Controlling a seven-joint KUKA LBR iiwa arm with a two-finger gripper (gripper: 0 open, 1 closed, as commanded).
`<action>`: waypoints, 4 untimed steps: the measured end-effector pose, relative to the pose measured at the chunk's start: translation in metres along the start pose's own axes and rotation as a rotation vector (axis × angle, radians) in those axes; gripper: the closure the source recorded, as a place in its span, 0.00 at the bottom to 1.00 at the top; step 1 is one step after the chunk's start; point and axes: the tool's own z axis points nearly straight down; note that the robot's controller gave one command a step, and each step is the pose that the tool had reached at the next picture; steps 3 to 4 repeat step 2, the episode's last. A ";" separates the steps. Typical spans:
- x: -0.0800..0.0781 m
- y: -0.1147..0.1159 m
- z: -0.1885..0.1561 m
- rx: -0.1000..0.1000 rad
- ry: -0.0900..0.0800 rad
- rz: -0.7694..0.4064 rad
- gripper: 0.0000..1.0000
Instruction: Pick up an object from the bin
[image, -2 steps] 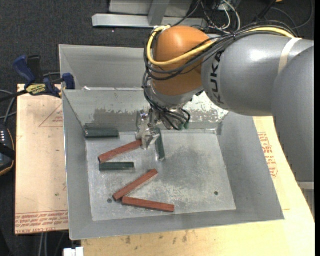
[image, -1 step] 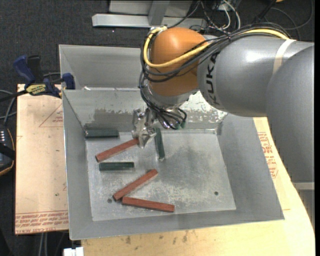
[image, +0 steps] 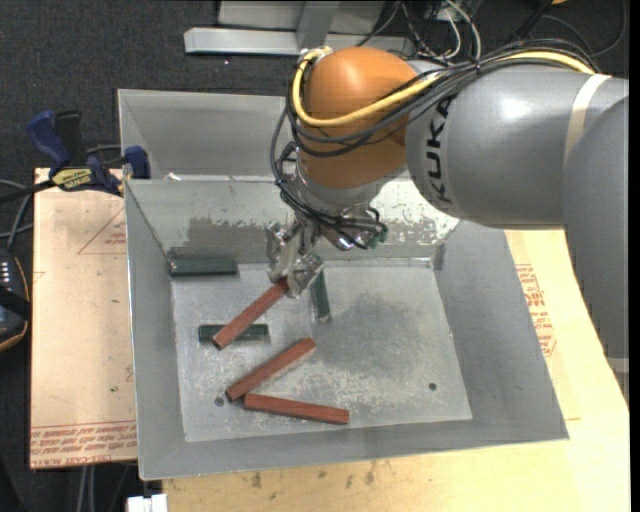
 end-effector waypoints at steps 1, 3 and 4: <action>0.004 -0.004 0.025 0.009 -0.016 0.004 1.00; 0.012 -0.021 -0.103 0.009 -0.010 -0.317 1.00; 0.012 -0.021 -0.103 0.009 -0.010 -0.317 1.00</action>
Offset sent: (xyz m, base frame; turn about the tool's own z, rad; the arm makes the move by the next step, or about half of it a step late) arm 0.0040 -0.0242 0.1005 -0.3212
